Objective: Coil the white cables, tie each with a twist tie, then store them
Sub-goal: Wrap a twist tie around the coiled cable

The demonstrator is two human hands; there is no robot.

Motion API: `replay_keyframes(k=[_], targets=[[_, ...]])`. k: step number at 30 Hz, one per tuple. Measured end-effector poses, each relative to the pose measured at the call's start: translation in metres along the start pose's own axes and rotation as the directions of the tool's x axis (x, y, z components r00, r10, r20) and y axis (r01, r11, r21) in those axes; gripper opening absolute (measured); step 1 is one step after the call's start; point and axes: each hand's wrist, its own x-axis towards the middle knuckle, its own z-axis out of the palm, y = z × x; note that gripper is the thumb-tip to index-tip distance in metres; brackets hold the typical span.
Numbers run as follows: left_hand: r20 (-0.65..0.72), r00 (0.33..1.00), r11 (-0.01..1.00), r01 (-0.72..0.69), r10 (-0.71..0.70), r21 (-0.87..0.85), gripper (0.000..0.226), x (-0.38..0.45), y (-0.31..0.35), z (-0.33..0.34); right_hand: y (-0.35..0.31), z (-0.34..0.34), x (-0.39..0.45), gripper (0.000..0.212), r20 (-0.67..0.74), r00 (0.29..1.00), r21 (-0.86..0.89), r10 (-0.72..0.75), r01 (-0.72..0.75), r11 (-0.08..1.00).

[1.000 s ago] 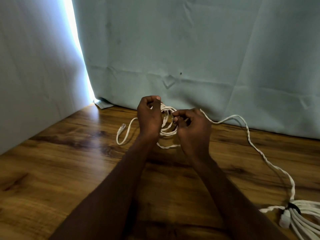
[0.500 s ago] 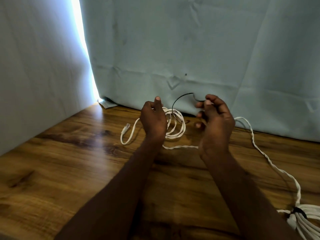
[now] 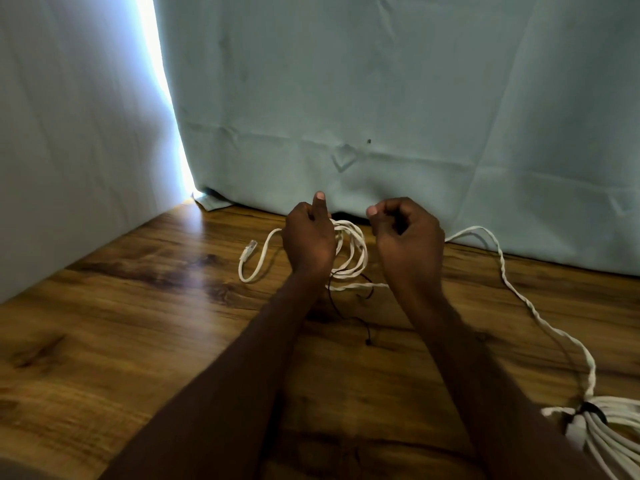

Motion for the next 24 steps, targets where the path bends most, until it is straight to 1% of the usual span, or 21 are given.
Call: replay_keyframes(k=[1, 2, 3, 5, 6, 7, 10, 11, 13, 14, 15, 19, 21, 24], targets=[[0.013, 1.000, 1.000, -0.006, 0.006, 0.006, 0.052, 0.000, 0.000, 0.000, 0.000, 0.000, -0.002, 0.012, 0.026, 0.997, -0.086, -0.070, 0.072, 0.994], [0.021, 1.000, 1.000, -0.006, 0.006, 0.007, 0.055, -0.001, 0.000, -0.001, -0.001, 0.000, -0.004, 0.019, 0.073, 0.992, -0.158, -0.103, 0.113, 0.981], [0.023, 1.000, 1.000, 0.001, -0.001, 0.001, 0.058, -0.001, -0.001, -0.001, -0.001, 0.000, -0.006, 0.027, 0.139, 0.986, -0.222, -0.095, 0.125, 0.967], [0.016, 1.000, 0.999, 0.012, -0.011, -0.030, 0.063, 0.000, 0.000, -0.002, -0.001, 0.002, -0.009, 0.042, 0.288, 0.958, -0.331, -0.003, 0.103, 0.938], [0.020, 1.000, 0.999, 0.017, -0.016, -0.050, 0.065, 0.001, 0.001, -0.003, -0.001, 0.004, -0.011, 0.046, 0.340, 0.940, -0.380, 0.037, 0.102, 0.919], [0.031, 0.999, 0.997, 0.029, -0.027, -0.070, 0.064, 0.002, 0.001, -0.004, 0.001, 0.005, -0.012, 0.046, 0.370, 0.927, -0.419, 0.065, 0.105, 0.902], [0.081, 0.994, 0.985, 0.079, -0.067, -0.155, 0.061, 0.008, 0.000, -0.006, 0.004, 0.009, -0.014, 0.036, 0.437, 0.880, -0.504, 0.188, 0.066, 0.861], [0.109, 0.990, 0.977, 0.106, -0.087, -0.187, 0.059, 0.008, 0.000, -0.006, 0.003, 0.009, -0.015, 0.039, 0.454, 0.861, -0.547, 0.230, 0.066, 0.834], [0.202, 0.967, 0.939, 0.211, -0.158, -0.272, 0.056, 0.006, 0.003, -0.007, 0.001, 0.008, -0.017, 0.048, 0.464, 0.845, -0.627, 0.267, 0.101, 0.772], [0.260, 0.946, 0.908, 0.275, -0.196, -0.316, 0.054, 0.004, 0.006, -0.008, -0.001, 0.006, -0.017, 0.048, 0.465, 0.843, -0.643, 0.269, 0.113, 0.758], [0.318, 0.922, 0.878, 0.331, -0.222, -0.346, 0.053, 0.003, 0.009, -0.008, -0.003, 0.005, -0.017, 0.044, 0.469, 0.839, -0.635, 0.277, 0.102, 0.766], [0.508, 0.825, 0.828, 0.453, -0.248, -0.330, 0.055, 0.004, 0.013, -0.010, 0.000, 0.003, -0.014, 0.021, 0.415, 0.850, -0.546, 0.323, -0.051, 0.836], [0.583, 0.774, 0.822, 0.486, -0.246, -0.298, 0.058, 0.005, 0.012, -0.013, 0.002, 0.003, -0.014, 0.019, 0.397, 0.848, -0.514, 0.352, -0.113, 0.851], [0.709, 0.684, 0.846, 0.472, -0.172, -0.250, 0.059, 0.004, 0.013, -0.017, 0.003, 0.001, -0.012, 0.021, 0.402, 0.832, -0.466, 0.382, -0.173, 0.868]])
